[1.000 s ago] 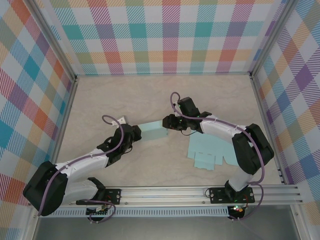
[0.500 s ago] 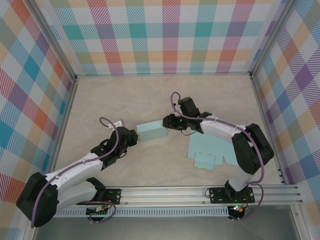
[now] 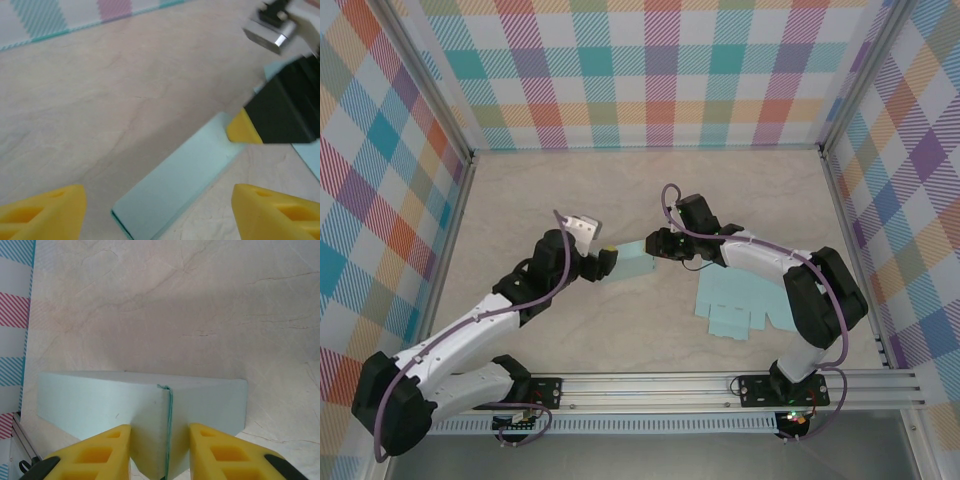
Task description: Fold the paper box
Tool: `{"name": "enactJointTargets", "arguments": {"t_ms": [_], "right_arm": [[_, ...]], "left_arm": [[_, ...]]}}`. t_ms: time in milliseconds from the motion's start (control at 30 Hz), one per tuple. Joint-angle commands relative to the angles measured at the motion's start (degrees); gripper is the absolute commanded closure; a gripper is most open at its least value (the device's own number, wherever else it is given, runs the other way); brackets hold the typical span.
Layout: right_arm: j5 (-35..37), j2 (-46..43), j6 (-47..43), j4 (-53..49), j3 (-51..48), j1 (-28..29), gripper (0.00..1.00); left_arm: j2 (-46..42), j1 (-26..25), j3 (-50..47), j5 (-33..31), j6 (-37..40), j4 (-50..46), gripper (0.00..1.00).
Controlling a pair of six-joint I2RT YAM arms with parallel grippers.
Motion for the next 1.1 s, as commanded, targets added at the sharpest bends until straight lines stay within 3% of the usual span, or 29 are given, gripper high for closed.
{"name": "enactJointTargets", "arguments": {"t_ms": [0,300,700,1067], "right_arm": [[2.16,3.31,-0.46,-8.23,-1.87,-0.31,0.69],[1.54,2.98,-0.55,-8.69,-1.52,-0.31,0.69],[0.93,2.74,-0.66,-8.63,-1.52,-0.31,0.68],[0.67,0.85,-1.00,-9.18,-1.44,-0.31,0.67]], "left_arm": [[1.54,0.44,0.44,8.65,16.72,1.44,0.24],[12.81,0.45,6.43,6.73,31.12,-4.67,0.24],[23.88,2.26,13.95,7.00,34.36,-11.37,0.25],[28.62,2.60,17.13,4.56,35.61,-16.92,0.49]]}}
